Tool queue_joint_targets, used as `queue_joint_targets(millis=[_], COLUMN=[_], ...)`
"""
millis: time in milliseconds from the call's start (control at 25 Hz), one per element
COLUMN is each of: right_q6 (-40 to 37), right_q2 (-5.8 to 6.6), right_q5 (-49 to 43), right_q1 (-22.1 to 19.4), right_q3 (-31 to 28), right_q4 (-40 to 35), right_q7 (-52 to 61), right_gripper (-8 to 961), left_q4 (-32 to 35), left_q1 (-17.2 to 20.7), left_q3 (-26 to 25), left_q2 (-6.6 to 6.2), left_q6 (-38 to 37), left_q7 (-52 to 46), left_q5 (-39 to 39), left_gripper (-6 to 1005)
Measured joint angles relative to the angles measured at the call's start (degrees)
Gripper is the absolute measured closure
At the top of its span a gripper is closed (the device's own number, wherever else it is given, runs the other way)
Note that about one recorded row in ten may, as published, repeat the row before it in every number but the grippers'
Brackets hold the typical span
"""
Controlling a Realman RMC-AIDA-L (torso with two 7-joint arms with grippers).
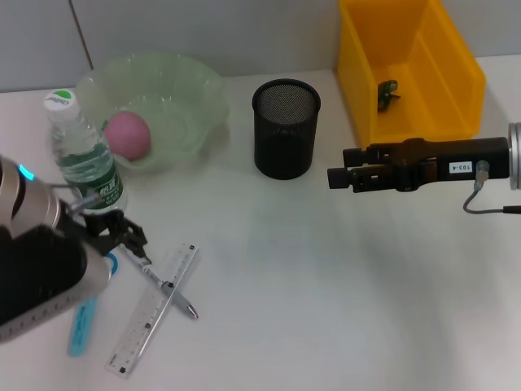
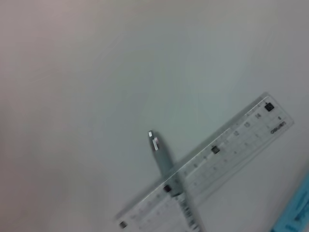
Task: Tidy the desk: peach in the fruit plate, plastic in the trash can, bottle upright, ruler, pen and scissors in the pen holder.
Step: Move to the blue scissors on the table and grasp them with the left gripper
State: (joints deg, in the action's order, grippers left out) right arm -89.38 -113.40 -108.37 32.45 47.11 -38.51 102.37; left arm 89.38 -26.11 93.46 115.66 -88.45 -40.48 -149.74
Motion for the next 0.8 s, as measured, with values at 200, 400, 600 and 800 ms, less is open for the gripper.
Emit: queue_joint_targets(millis=[200, 400, 600, 800], right_q6=[0.0, 0.1, 0.5, 1.4], right_q2=[0.08, 0.28, 0.07, 0.03], right_q5=[0.1, 0.1, 0.1, 0.0], right_q1=[-0.5, -0.5, -0.6, -0.4], right_q3=[-0.1, -0.1, -0.1, -0.2], right_q4=[0.0, 1.1, 1.4, 1.7], right_q7=[0.9, 1.9, 2.3, 2.6], right_gripper=[129, 129, 128, 128], left_q4=[-2.3, -6.5, -8.0, -11.8], left_q1=[-6.8, -9.7, -10.5, -12.1], left_q3=[-4.0, -4.9, -4.8, -6.0], left_q2=[1.43, 1.45, 0.9, 0.72], left_q6=[-6.6, -6.8, -7.1, -7.4], left_q7=[-0.9, 3.5, 6.5, 10.4], left_q5=[-2.4, -4.0, -5.3, -5.5], left_gripper=[355, 356, 357, 358])
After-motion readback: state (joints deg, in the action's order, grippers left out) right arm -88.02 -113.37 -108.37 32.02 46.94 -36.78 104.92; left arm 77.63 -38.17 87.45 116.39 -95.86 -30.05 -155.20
